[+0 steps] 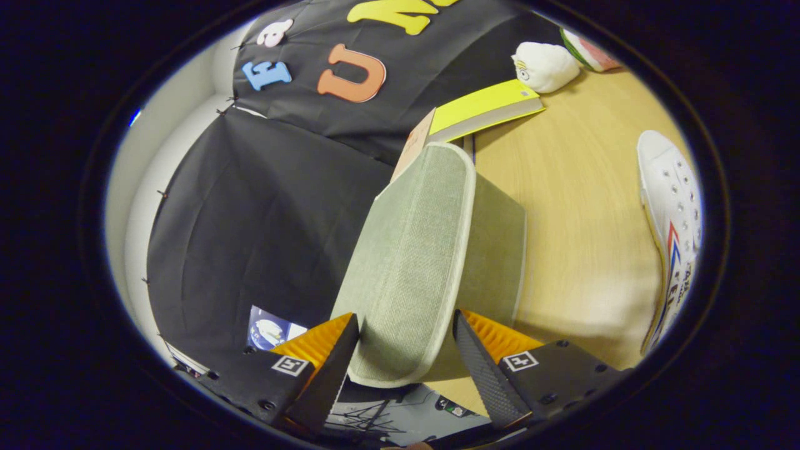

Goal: Open the storage box then place both shoes into the box .Put the left shoe in first, then the right shoe, with the right side of both shoes facing outward in a uniform manner.

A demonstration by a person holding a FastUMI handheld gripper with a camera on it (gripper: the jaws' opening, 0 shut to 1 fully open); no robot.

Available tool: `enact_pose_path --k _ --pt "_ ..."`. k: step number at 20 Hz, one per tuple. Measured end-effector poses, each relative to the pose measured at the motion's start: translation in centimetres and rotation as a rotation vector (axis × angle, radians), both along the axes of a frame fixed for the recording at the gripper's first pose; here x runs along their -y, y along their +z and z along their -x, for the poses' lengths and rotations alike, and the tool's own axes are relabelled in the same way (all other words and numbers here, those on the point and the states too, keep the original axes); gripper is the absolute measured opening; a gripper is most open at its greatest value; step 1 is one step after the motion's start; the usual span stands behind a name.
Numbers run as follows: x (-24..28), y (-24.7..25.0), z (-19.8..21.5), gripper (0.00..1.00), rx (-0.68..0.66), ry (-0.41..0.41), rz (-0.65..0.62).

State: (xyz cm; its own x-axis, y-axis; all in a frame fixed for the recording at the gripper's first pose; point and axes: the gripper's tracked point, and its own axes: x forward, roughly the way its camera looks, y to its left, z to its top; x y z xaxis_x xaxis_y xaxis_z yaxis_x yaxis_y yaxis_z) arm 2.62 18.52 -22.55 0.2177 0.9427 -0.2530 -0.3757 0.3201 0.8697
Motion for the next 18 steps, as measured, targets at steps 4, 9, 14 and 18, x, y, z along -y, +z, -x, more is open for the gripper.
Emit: enact_pose_path --k 4,9,14,18 --pt "0.9 1.9 -0.7 0.68 0.05 -0.006 0.023" --pt "1.4 4.1 -0.2 0.16 0.103 -0.021 0.079" --pt "0.8 9.3 0.5 0.06 0.211 -0.05 0.129" --pt "-1.6 15.3 1.1 0.06 0.345 -0.076 0.156"
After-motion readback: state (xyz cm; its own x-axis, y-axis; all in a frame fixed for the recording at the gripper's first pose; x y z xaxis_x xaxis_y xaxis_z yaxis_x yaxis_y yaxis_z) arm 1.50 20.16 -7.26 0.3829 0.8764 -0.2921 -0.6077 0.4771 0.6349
